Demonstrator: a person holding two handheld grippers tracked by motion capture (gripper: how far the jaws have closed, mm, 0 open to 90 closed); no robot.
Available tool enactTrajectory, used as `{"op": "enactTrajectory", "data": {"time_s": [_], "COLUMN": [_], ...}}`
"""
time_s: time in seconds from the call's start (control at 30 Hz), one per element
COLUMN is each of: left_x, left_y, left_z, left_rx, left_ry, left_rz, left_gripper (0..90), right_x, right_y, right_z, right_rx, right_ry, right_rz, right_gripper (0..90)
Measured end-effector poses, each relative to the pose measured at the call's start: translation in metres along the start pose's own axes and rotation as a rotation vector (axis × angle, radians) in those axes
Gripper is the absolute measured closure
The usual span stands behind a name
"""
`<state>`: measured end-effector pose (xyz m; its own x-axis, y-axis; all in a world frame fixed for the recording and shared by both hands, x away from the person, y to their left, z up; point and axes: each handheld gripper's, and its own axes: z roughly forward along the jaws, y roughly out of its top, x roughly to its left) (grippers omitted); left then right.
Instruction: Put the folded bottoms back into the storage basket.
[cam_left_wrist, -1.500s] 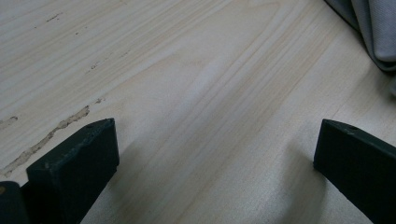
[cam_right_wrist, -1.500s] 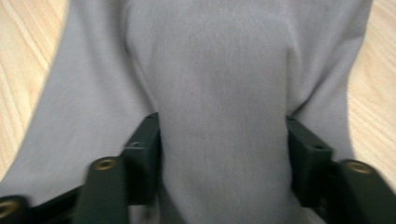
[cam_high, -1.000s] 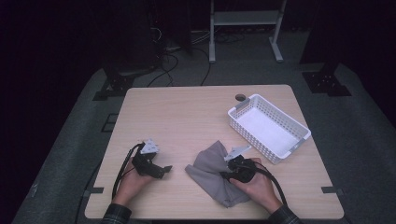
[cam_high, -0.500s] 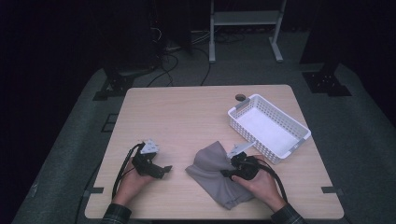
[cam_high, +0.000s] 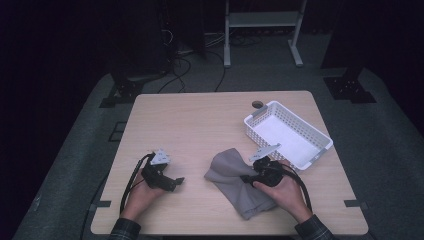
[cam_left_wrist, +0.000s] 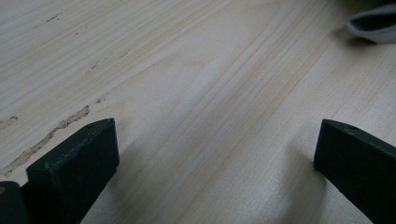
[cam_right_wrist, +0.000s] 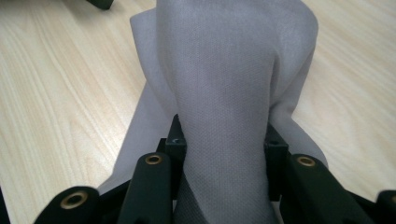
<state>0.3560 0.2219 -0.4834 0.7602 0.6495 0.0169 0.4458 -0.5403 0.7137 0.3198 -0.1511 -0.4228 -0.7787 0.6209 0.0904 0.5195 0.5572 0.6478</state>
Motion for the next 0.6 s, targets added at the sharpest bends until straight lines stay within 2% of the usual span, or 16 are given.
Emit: {"op": "enactTrajectory", "data": {"time_s": [0.6], "left_x": [0.000], "left_y": [0.000], "left_z": [0.000], "left_rx": [0.003], "left_ry": [-0.001], "left_rz": [0.002], "left_gripper": [0.0], "right_x": [-0.013], "right_y": [0.012], "right_z": [-0.028], "right_rx": [-0.057], "right_ry": [-0.020], "right_rz": [0.017], "right_gripper": [64.0]}}
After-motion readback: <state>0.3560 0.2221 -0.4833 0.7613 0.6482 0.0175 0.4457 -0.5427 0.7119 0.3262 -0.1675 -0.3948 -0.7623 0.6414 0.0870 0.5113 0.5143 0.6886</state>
